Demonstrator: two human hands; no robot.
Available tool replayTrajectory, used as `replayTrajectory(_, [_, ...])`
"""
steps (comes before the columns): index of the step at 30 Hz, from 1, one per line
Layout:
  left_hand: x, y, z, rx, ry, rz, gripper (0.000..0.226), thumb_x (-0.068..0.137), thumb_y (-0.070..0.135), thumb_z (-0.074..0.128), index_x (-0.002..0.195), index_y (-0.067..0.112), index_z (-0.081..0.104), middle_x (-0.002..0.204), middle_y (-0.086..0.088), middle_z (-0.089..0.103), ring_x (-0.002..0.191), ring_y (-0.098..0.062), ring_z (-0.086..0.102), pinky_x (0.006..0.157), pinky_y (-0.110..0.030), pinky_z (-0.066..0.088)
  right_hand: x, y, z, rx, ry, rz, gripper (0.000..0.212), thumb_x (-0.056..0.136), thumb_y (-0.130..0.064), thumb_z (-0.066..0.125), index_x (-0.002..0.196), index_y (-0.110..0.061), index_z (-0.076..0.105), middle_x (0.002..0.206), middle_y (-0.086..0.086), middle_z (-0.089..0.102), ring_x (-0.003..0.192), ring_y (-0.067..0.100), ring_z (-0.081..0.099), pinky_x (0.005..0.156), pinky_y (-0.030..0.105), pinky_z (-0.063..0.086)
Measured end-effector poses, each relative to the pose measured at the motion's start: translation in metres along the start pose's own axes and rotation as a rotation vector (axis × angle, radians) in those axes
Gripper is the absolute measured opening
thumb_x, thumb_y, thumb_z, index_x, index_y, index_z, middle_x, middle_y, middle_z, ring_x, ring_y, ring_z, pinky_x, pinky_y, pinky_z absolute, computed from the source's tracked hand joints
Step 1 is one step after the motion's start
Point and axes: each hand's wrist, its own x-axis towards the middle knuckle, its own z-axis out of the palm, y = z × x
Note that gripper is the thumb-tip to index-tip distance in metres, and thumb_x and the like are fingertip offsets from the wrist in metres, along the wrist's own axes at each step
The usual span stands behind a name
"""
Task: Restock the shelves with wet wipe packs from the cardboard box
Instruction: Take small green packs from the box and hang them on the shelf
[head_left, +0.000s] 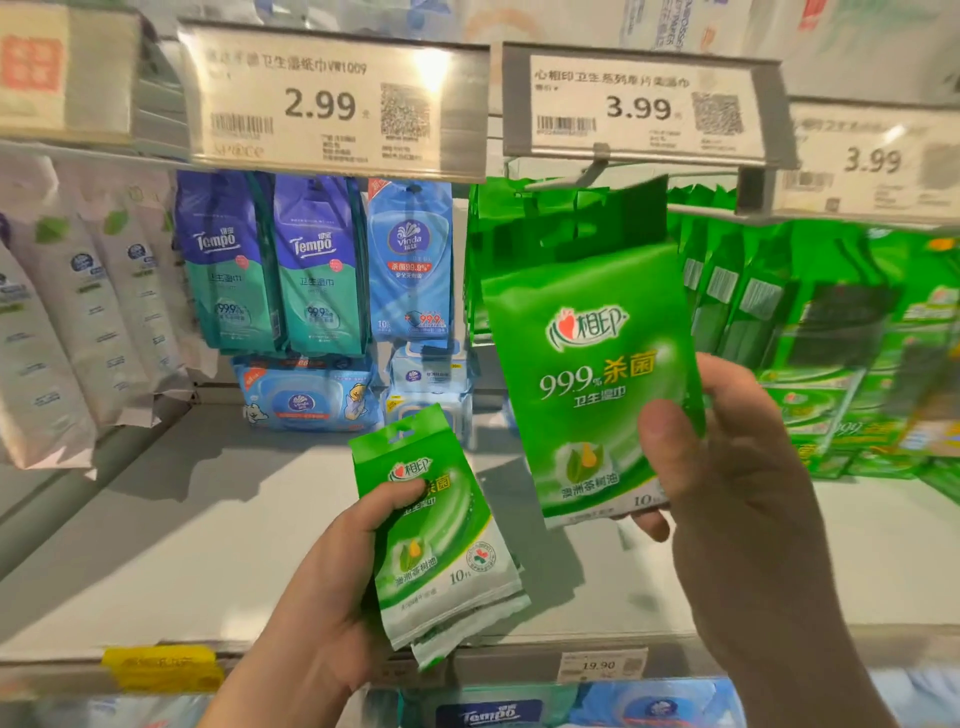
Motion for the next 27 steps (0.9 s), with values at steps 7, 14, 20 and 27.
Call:
replayTrajectory(7, [-0.003,-0.008,-0.004,-0.002,-0.064,-0.099,0.023,0.078,0.021,0.065,0.091,0.006,0.077,0.099,-0.022,0.074,0.07,-0.034,0.073,0.068,-0.044,0.06,0.014,-0.017,0.002,-0.029,0.014,-0.055,0.018,0.095,-0.039,0.058,0.113,-0.039,0.063,0.096,-0.008,0.075,0.077,0.009,0.069,0.061,0.023,0.046])
replayTrajectory(14, [-0.005,-0.004,0.005,0.046,0.076,-0.022,0.023,0.093,0.01,0.053,0.079,-0.005,0.065,0.06,-0.019,0.07,0.042,-0.023,0.066,0.037,-0.024,0.05,0.024,-0.027,0.011,0.062,0.038,-0.024,0.024,0.088,-0.038,0.054,0.107,-0.026,0.059,0.073,-0.001,0.067,0.054,0.011,0.06,0.039,0.019,0.04])
replayTrajectory(20, [-0.014,0.011,0.011,0.182,0.078,0.028,0.035,0.05,-0.006,0.087,0.063,-0.005,0.054,0.034,-0.012,0.054,0.021,-0.016,0.05,0.021,-0.019,0.029,0.021,-0.027,0.014,0.119,0.011,0.062,0.032,0.086,-0.037,0.052,0.109,-0.016,0.059,0.074,-0.004,0.072,0.06,0.011,0.071,0.042,0.02,0.049])
replayTrajectory(27, [-0.006,0.007,0.008,0.153,0.199,-0.004,0.036,0.102,0.002,0.035,0.072,-0.003,0.053,0.037,-0.014,0.057,0.023,-0.019,0.052,0.02,-0.019,0.03,0.022,-0.012,0.015,0.133,0.028,0.102,0.018,0.105,-0.019,0.047,0.107,-0.005,0.058,0.069,0.002,0.067,0.052,0.009,0.063,0.039,0.019,0.042])
